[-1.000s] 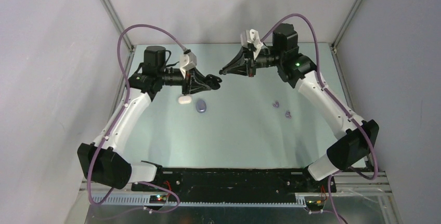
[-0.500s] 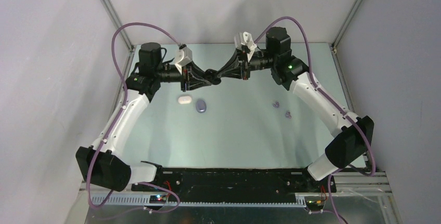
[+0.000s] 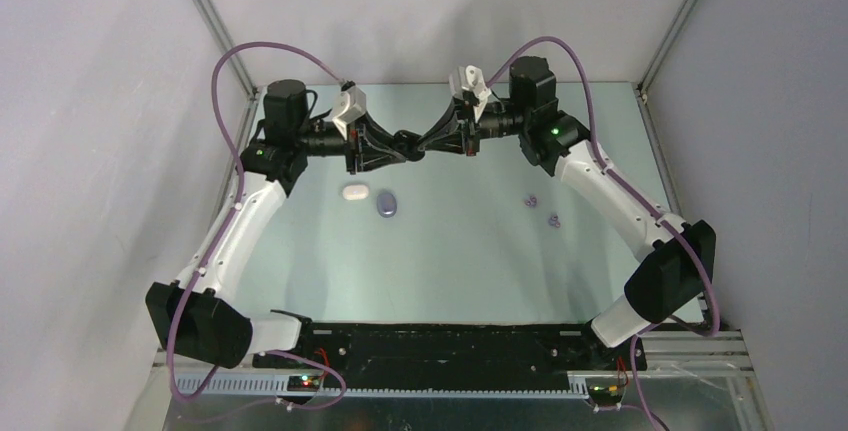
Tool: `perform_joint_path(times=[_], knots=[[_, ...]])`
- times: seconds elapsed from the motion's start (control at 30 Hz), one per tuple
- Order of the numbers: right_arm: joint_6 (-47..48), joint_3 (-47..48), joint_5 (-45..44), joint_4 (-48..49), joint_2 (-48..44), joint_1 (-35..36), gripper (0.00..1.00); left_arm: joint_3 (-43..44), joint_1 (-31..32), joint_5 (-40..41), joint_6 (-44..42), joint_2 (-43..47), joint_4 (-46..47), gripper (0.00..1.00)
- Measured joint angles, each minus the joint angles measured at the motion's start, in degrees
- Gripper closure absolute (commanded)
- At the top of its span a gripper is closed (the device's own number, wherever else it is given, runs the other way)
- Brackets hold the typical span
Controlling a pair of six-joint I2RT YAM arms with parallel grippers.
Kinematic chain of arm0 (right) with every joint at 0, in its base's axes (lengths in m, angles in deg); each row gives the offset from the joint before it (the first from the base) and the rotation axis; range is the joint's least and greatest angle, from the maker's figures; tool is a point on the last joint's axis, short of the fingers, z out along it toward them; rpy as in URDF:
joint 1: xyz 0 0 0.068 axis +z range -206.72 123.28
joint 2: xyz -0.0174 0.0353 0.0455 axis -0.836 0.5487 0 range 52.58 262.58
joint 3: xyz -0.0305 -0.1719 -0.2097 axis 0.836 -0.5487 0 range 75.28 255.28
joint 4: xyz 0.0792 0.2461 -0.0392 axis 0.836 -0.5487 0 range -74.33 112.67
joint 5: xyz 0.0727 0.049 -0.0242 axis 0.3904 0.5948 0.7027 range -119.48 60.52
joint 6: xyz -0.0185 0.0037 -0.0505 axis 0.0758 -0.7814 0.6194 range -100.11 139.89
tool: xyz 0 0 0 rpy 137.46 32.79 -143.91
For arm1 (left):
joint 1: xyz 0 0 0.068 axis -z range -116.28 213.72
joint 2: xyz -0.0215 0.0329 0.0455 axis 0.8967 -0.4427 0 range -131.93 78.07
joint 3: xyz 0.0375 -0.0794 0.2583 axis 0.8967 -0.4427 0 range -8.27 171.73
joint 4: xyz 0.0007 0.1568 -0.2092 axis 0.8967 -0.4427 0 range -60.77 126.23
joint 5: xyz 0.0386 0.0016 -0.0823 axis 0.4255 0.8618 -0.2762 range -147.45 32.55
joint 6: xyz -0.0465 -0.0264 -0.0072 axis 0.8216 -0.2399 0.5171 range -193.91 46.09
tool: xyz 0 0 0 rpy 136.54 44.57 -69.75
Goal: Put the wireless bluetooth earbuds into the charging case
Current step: Place the earbud in the charging case.
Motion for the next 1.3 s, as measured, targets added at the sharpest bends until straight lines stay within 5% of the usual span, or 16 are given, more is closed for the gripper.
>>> perform_joint_path(times=[0.4, 0.73, 1.3], knots=[[-6.10, -3.61, -2.40, 8.28, 0.02, -0.04, 1.00, -1.09, -0.28, -0.42, 6.36, 0.00, 6.14, 1.00], [-8.92, -3.82, -2.03, 9.94, 0.11, 0.00, 0.66, -1.44, -0.39, -0.42, 7.48, 0.04, 7.93, 1.00], [-9.01, -3.82, -2.23, 7.89, -7.67, -1.62, 0.46, -1.44, -0.39, 0.17, 3.74, 0.24, 3.72, 1.00]])
